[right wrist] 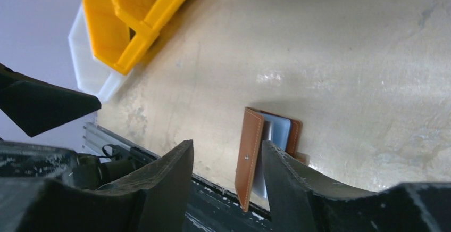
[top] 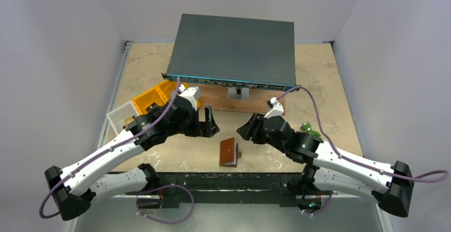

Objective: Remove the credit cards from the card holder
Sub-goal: Reset both arms

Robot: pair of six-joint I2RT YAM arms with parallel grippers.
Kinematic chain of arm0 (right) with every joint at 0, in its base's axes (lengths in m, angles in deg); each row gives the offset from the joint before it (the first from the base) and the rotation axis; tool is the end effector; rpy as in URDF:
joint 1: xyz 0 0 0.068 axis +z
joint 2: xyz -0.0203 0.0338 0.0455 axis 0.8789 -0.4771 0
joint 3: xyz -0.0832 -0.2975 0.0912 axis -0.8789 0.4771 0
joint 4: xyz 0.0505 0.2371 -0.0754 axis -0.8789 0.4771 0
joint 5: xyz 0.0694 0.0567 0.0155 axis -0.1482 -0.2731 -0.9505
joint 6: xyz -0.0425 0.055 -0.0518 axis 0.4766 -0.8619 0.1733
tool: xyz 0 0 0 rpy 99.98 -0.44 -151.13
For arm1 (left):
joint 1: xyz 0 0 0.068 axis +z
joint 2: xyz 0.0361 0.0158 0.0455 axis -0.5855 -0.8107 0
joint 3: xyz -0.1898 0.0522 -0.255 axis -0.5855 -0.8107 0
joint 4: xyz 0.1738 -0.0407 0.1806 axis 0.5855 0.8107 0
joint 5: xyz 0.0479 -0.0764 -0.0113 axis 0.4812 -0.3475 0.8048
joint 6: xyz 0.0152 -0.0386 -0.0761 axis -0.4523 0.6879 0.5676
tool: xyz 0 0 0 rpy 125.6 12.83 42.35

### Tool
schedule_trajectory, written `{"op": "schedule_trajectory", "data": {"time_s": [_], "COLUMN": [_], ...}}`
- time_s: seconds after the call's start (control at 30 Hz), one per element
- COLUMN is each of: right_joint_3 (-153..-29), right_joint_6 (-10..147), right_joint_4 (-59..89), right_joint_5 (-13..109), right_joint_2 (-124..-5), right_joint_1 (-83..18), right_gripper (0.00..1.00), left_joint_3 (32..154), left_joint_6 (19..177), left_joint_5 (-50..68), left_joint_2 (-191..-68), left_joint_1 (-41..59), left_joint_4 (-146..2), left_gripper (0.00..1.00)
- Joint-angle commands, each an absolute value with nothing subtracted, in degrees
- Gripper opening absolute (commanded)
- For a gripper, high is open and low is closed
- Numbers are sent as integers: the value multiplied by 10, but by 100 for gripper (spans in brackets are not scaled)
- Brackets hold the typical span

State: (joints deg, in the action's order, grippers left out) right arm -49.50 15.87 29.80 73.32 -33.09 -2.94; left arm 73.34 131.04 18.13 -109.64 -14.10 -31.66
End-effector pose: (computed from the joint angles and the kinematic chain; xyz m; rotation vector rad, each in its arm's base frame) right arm 0.1171 0.1480 0.2708 0.2045 2.2215 0.8936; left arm 0.1267 -0.1483 0.3221 0.1048 2.4284 -0.7961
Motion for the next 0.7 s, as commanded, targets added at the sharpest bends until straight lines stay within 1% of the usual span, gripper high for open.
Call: {"op": "schedule_trajectory", "data": {"time_s": [0.0,0.07,0.23,0.3,0.67], "right_joint_3": [-531,-535,-550,-560,-572], "right_joint_6": [189,195,209,216,226], "right_joint_4": [268,261,248,253,258], "right_joint_5": [759,762,762,768,774], "right_joint_2": [-316,-311,-302,-302,-309], "right_joint_1": [-26,-26,-26,-26,-26], "right_gripper": [53,62,89,98,99], "left_joint_3": [778,782,776,776,777], "left_joint_6": [1281,1277,1273,1271,1266], "left_joint_5": [262,273,284,285,288], "left_joint_2": [-1069,-1059,-1033,-1031,-1023], "left_joint_1": [-121,-112,-99,-96,-95], "left_joint_4": [-224,-208,-200,-201,-201], "left_gripper": [100,100,100,100,100]}}
